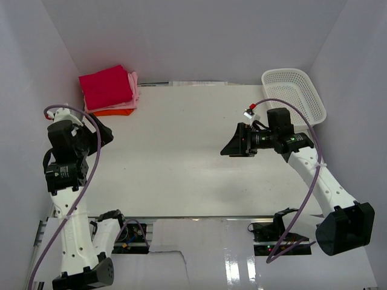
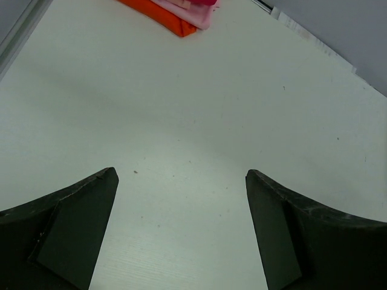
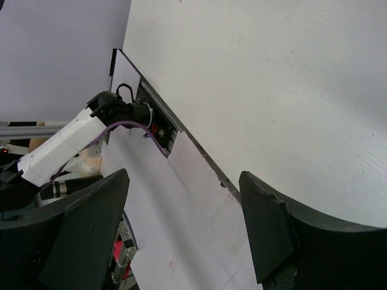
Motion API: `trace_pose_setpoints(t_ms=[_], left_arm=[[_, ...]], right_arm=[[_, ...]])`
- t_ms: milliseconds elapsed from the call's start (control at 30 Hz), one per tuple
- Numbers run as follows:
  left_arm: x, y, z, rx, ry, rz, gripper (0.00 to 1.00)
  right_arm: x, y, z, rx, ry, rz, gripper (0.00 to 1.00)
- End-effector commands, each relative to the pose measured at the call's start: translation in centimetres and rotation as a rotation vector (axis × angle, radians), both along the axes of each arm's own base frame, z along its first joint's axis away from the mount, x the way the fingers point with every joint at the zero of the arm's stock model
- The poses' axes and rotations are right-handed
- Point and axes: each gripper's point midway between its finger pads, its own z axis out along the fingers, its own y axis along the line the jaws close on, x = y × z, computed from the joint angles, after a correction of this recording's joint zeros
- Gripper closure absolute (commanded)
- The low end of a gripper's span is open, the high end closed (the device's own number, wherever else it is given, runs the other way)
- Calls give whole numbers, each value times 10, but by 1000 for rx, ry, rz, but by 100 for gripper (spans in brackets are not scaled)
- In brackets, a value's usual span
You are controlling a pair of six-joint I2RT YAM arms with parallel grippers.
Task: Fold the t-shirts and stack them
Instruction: Put the neatly folded tshirt into the corner of the board with the left arm
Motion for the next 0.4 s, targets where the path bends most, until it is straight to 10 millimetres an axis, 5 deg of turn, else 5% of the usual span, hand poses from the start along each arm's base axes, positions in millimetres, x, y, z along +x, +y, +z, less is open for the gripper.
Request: trace_pose_setpoints(t_ms=[0,367], left_arm=[[-10,-2,-12,10,53,-14,2],[-12,-4,-20,-19,64,-6,2]], right_arm=[[-5,-1,4,4,-15,-1,20],[-9,-2,4,5,-14,-1,20]])
